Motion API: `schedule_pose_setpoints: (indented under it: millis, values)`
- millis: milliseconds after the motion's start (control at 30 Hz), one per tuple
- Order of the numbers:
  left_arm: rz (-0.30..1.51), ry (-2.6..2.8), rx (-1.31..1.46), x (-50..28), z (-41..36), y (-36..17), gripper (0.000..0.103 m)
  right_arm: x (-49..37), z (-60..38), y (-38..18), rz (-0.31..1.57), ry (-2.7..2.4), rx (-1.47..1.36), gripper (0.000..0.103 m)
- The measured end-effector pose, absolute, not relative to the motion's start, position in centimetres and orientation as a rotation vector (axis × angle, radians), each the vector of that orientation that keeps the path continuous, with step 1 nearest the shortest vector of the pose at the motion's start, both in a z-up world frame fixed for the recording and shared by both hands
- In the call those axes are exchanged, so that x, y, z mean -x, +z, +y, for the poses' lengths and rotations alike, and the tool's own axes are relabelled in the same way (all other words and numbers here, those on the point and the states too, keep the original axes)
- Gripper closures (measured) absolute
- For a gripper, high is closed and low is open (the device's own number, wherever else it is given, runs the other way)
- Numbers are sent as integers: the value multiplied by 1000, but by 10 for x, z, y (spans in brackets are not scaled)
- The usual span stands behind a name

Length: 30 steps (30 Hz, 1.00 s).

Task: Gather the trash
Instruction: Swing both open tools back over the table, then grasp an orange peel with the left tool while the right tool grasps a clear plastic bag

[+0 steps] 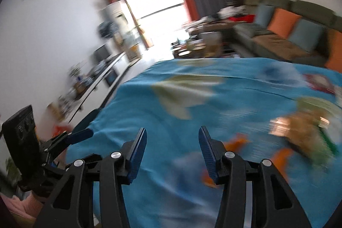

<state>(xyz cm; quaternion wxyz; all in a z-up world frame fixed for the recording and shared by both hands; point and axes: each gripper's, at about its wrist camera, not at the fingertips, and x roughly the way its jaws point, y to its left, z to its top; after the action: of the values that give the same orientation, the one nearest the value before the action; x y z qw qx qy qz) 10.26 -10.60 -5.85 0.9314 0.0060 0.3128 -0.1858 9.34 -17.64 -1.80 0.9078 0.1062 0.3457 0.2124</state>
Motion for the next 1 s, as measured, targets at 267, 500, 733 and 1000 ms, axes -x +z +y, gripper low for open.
schedule_pose_setpoints:
  millis: [267,500,733,1000]
  values:
    - [732,-494,-81,-126,-179,-73,31,-72,-261,-22,636,219,-268,55]
    - [772,-552,-98,-140,-206,-76,35,-70,-300,-36,628,112,-282,55]
    - [836,-581,-102,-155,-226,-81,44,-73,-308,-49,667,110,-296,57]
    - [907,-589,-123,-168,-243,-90,49,-76,-308,-52,682,126,-300,71]
